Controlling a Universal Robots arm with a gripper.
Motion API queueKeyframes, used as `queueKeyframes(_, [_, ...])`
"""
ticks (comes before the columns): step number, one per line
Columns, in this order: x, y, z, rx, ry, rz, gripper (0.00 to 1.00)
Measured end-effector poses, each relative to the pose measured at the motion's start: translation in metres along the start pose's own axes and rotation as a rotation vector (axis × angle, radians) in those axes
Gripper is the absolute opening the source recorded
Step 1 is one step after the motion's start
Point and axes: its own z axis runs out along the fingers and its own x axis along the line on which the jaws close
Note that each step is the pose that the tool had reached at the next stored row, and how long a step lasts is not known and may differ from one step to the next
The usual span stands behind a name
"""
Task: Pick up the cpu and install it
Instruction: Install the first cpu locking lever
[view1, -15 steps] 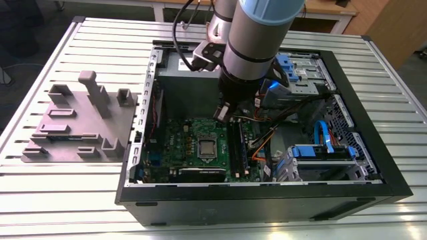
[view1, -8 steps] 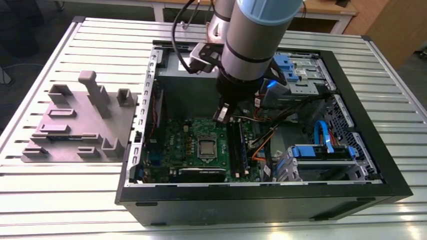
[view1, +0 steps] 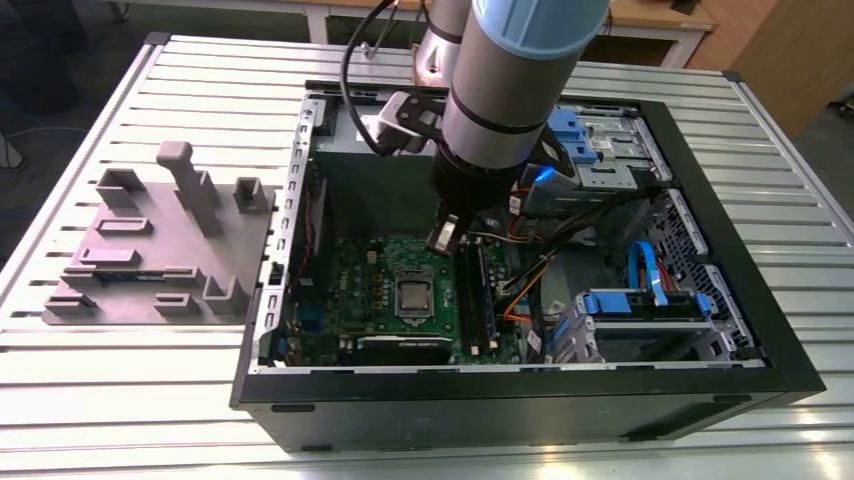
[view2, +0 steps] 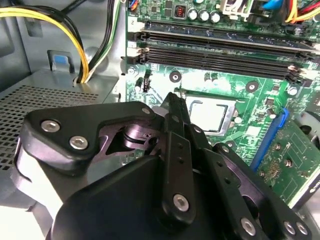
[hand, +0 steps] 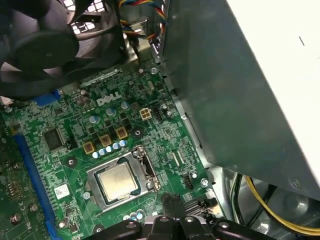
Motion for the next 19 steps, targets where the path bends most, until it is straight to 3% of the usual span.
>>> queueKeyframes(12, [0.0076, 0.0008, -0.0004, -0.0004, 0.0059, -0.080, 0.11])
queueKeyframes(17, [0.0087, 0.0003, -0.0005, 0.0120, 0.0038, -0.125, 0.11])
queueKeyframes(19, [0.0091, 0.0003, -0.0005, 0.0121, 0.0046, -0.143, 0.11])
